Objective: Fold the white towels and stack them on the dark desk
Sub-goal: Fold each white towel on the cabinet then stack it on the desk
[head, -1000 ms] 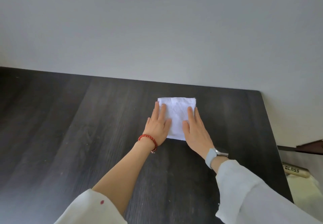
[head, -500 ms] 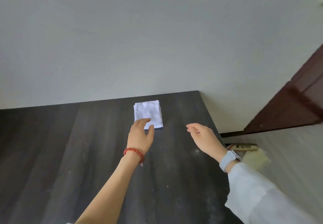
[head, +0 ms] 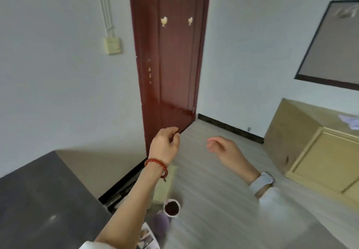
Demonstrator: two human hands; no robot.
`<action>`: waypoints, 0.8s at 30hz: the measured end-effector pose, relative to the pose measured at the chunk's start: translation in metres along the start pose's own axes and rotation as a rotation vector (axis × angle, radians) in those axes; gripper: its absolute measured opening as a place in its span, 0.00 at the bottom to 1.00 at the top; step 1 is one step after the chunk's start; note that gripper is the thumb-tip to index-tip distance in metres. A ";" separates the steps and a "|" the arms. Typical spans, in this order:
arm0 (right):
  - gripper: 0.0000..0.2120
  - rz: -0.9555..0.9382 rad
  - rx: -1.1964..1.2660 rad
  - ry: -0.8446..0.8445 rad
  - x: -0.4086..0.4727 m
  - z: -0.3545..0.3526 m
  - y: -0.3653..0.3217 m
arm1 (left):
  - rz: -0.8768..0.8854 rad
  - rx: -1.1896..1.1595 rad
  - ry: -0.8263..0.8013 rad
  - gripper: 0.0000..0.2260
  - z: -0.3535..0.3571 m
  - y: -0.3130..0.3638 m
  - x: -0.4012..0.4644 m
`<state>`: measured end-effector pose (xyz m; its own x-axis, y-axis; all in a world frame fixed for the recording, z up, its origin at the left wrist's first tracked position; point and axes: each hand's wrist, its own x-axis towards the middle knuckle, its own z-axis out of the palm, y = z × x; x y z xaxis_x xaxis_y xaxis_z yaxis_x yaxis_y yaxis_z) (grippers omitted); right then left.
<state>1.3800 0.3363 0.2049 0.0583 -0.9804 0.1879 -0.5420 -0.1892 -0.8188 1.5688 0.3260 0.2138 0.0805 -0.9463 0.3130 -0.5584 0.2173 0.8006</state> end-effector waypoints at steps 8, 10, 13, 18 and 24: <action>0.11 0.333 -0.057 0.397 -0.089 -0.314 0.181 | 0.243 -0.220 -0.424 0.10 0.324 0.216 -0.021; 0.11 0.394 -0.045 0.497 -0.108 -0.372 0.219 | 0.285 -0.248 -0.527 0.10 0.388 0.258 -0.028; 0.10 0.476 -0.016 0.631 -0.129 -0.445 0.278 | 0.330 -0.279 -0.649 0.09 0.478 0.308 -0.034; 0.11 0.559 -0.013 0.749 -0.128 -0.546 0.379 | 0.397 -0.261 -0.770 0.10 0.623 0.365 -0.020; 0.11 0.623 -0.018 0.740 -0.068 -0.671 0.492 | 0.368 -0.217 -0.786 0.10 0.797 0.425 0.047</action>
<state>0.5472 0.3464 0.1535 -0.7831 -0.6215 0.0221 -0.3106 0.3600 -0.8797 0.6771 0.1837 0.1618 -0.7065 -0.6811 0.1922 -0.2624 0.5043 0.8227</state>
